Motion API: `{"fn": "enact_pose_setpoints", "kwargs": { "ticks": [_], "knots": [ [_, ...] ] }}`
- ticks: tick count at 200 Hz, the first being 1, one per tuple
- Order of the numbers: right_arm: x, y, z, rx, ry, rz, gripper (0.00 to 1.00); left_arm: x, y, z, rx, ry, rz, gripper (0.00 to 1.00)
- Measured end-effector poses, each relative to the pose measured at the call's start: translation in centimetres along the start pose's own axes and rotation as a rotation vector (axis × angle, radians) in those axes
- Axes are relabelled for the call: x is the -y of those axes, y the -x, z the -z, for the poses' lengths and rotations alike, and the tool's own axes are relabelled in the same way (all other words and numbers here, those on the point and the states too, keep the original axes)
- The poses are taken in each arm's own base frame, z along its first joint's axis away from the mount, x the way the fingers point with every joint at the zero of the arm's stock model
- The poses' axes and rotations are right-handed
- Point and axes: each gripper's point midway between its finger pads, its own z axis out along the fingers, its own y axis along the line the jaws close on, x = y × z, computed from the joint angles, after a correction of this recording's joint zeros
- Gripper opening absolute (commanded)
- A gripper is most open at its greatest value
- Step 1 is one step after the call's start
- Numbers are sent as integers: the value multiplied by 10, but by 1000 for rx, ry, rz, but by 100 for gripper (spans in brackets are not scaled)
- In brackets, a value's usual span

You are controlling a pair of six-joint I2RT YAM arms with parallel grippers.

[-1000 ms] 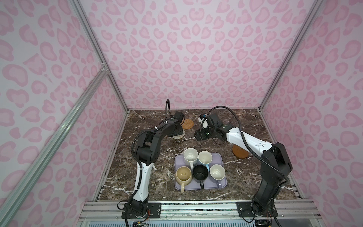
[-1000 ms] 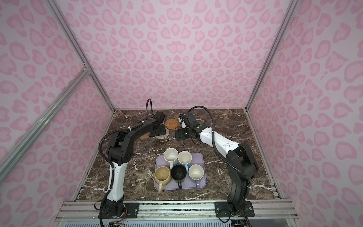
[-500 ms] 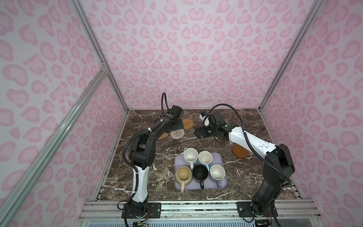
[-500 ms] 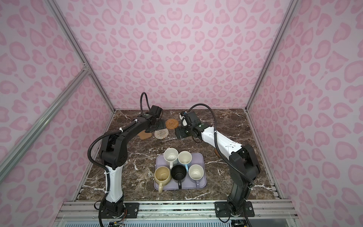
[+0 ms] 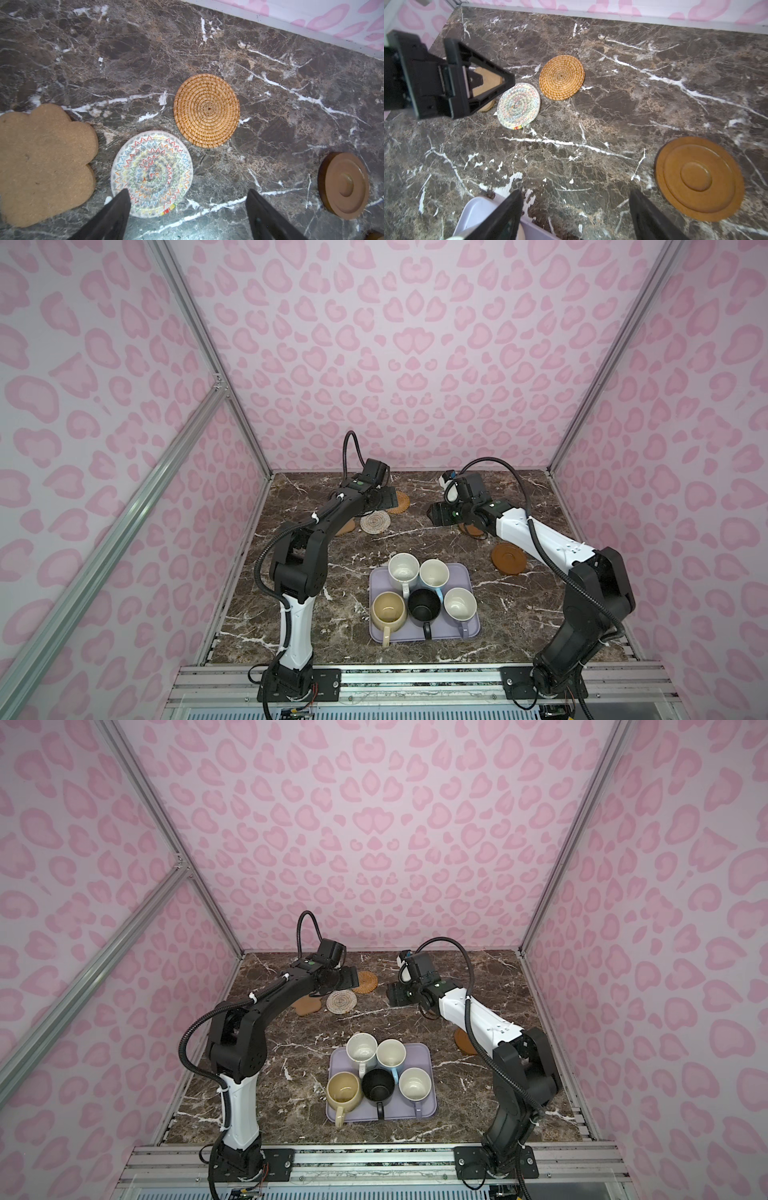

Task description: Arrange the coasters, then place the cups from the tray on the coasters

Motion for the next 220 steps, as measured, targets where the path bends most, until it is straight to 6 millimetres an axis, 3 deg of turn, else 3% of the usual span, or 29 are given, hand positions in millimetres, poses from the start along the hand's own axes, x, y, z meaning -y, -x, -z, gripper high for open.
{"fn": "enact_pose_setpoints", "kwargs": {
  "ticks": [16, 39, 78, 164, 220],
  "knots": [
    [2, 1, -13, -14, -5, -4, 76, 1, -1, -1, -8, 1, -1, 83],
    [0, 0, -25, -24, 6, -16, 73, 16, 14, -10, 36, -7, -45, 80],
    [0, 1, -32, -18, 20, -40, 66, 28, 4, -37, 1, -48, -103, 67],
    [17, -18, -50, -51, 40, -116, 61, 62, 16, -92, 9, -163, -177, 68],
    [24, -25, -52, -63, 57, -135, 59, 60, -1, -109, -69, -158, -172, 65]
  ]
}}
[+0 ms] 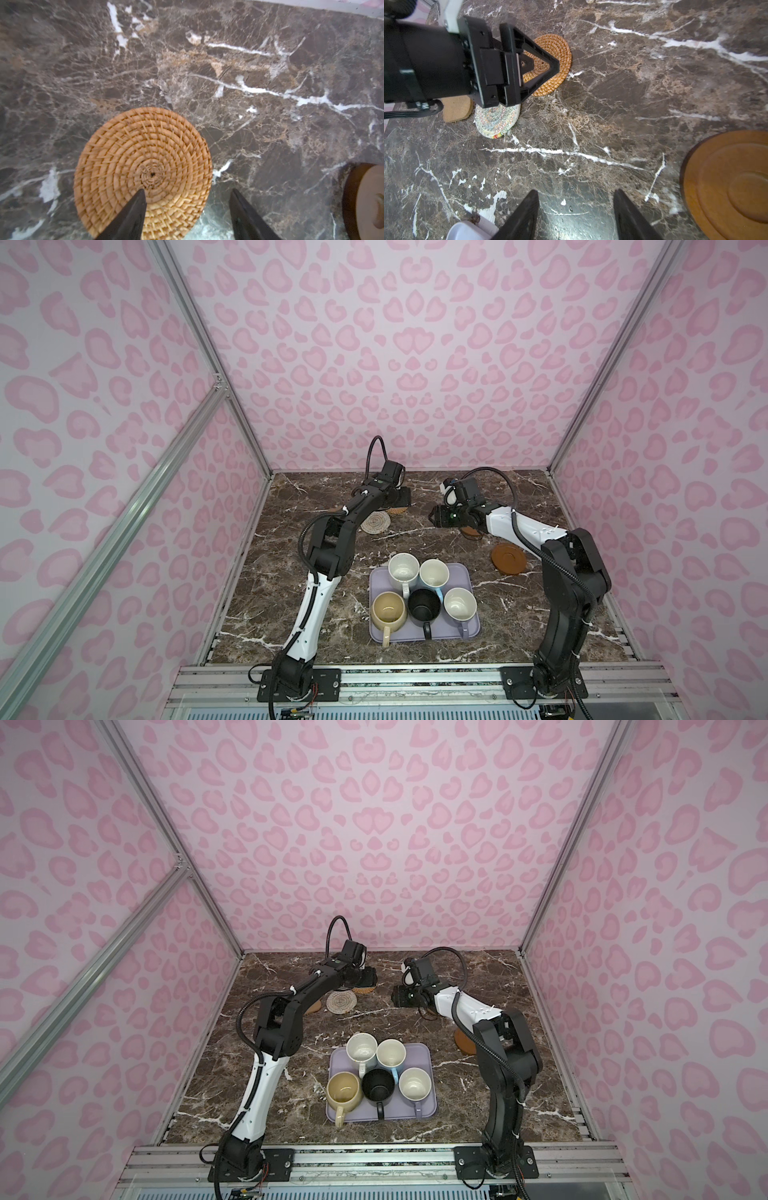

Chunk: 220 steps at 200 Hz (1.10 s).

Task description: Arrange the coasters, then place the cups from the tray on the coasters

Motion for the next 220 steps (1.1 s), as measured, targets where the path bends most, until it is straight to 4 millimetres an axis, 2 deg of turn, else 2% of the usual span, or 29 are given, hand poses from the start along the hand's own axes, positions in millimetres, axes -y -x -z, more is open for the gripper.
{"fn": "enact_pose_setpoints", "kwargs": {
  "ticks": [59, 95, 148, 178, 220],
  "knots": [
    [-6, 3, 23, 31, 26, -1, 59, 9, -5, -6, -17, -9, 7, 62],
    [-2, 1, 34, 43, 21, -10, 59, 34, -21, -4, -39, -39, -27, 61],
    [-1, 1, 45, 58, 21, -12, 59, 50, -48, 6, -74, -80, -42, 61],
    [-2, 1, 50, 66, 23, -16, 59, 68, -60, 6, -74, -116, -60, 61],
    [-4, 4, 56, 81, 25, -15, 59, 72, -65, 9, -64, -127, -49, 61]
  ]
}}
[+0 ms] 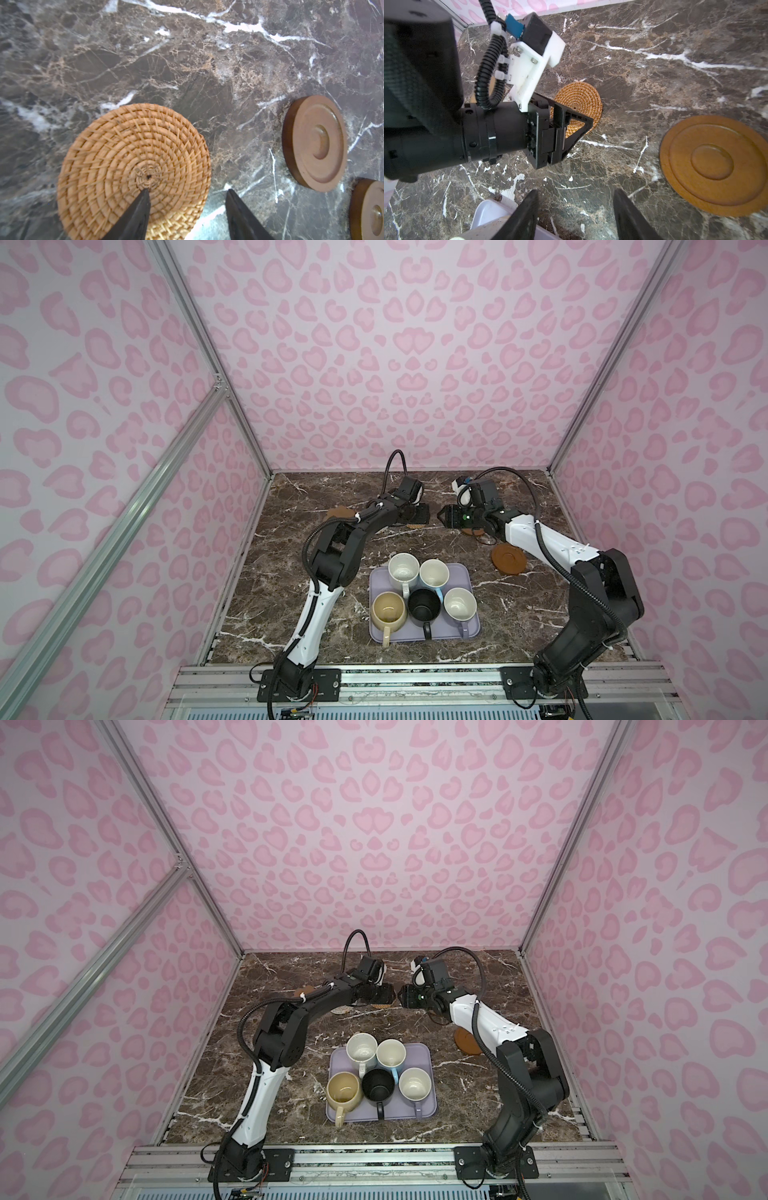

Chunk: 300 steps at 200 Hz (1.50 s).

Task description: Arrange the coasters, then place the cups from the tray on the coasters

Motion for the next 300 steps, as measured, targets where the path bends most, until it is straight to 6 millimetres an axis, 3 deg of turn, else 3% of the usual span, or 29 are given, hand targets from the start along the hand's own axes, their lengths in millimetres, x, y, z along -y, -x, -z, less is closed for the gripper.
{"fn": "enact_pose_setpoints", "kwargs": {
  "ticks": [93, 134, 154, 180, 197, 225, 241, 273, 300],
  "knots": [
    [0, 11, 5, 24, -11, 9, 60, 9, -7, 8, -36, -45, 32, 67],
    [1, 13, 15, 36, -17, 7, 65, 13, -3, 14, -29, -52, 45, 76],
    [2, 14, 23, 46, -24, 6, 72, 17, 4, 23, -10, -61, 51, 82],
    [6, 13, 41, 77, -58, 7, 91, 23, 11, 46, 27, -69, 61, 100],
    [14, 13, 54, 102, -91, 1, 99, 28, 18, 72, 64, -74, 73, 98],
    [31, 17, 78, 163, -152, -16, 99, 42, 42, 133, 178, -89, 66, 98],
    [42, 15, 86, 183, -194, -34, 99, 46, 47, 157, 219, -95, 73, 98],
    [72, 10, 89, 183, -272, -43, 97, 45, 34, 180, 228, -42, 79, 98],
    [106, 3, 74, 123, -324, -88, 90, 43, 27, 184, 225, -27, 80, 98]
  ]
}}
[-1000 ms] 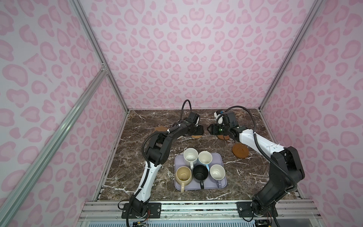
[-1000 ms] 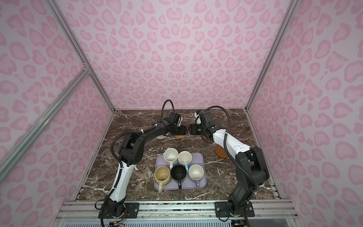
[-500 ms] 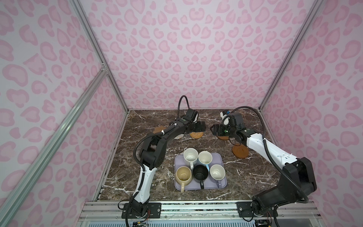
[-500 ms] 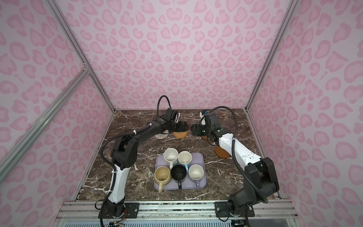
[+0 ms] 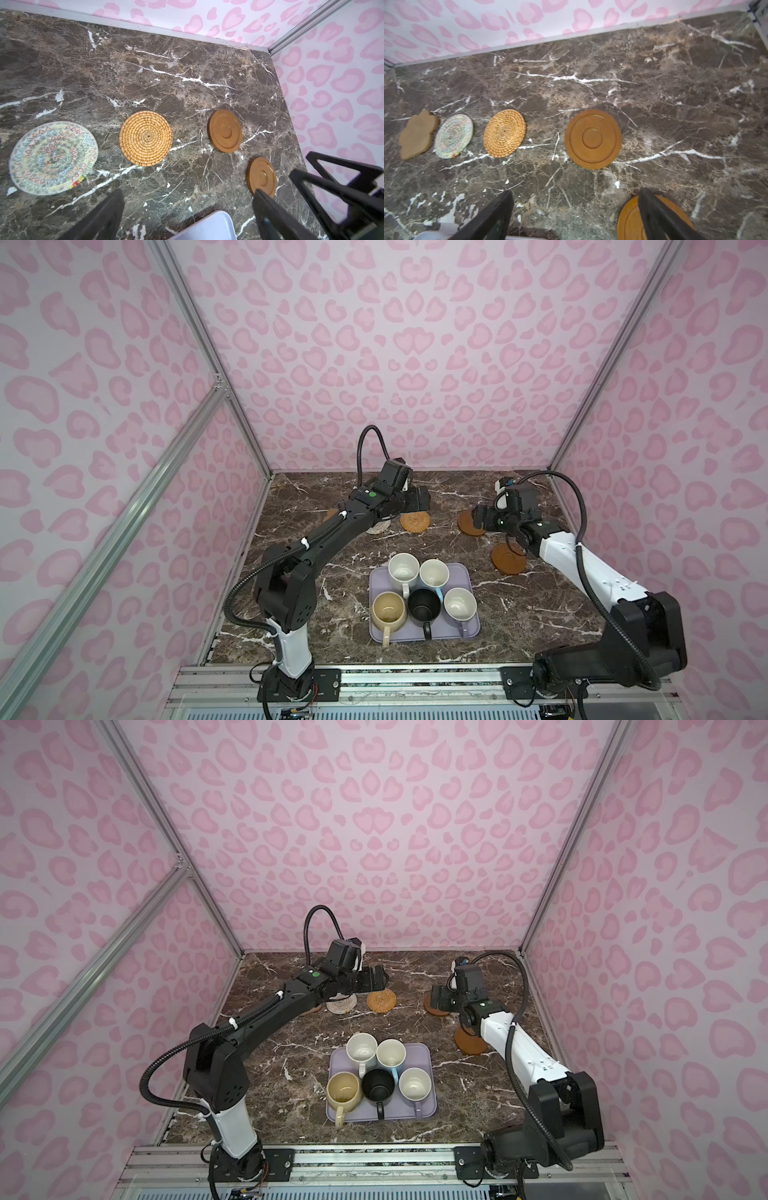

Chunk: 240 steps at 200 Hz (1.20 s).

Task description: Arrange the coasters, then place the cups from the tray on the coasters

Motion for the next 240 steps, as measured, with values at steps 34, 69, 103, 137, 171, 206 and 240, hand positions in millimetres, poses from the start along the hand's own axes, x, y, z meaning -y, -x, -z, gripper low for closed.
{"fn": "enact_pose_setpoints", "kwargs": {
  "ticks": [34, 69, 103, 137, 171, 206, 240],
  "knots": [
    [29, -11, -37, -103, -33, -61, 83, -6, -15, -6, -43, 3, 19, 98],
    [41, -21, -67, -188, -65, -80, 80, 1, -20, -10, -59, -31, 24, 98],
    [54, -32, -97, -261, -116, -89, 74, 0, -23, -16, -70, -33, 23, 98],
    [60, -39, -119, -313, -148, -90, 73, 0, -25, -23, -80, -36, 24, 98],
    [62, -45, -133, -349, -158, -88, 69, 1, -26, -26, -88, -44, 25, 98],
    [61, -39, -143, -348, -165, -64, 62, 1, -26, -27, -88, -43, 26, 98],
    [56, -39, -149, -352, -170, -36, 55, -3, -26, -27, -86, -35, 28, 98]
  ]
}}
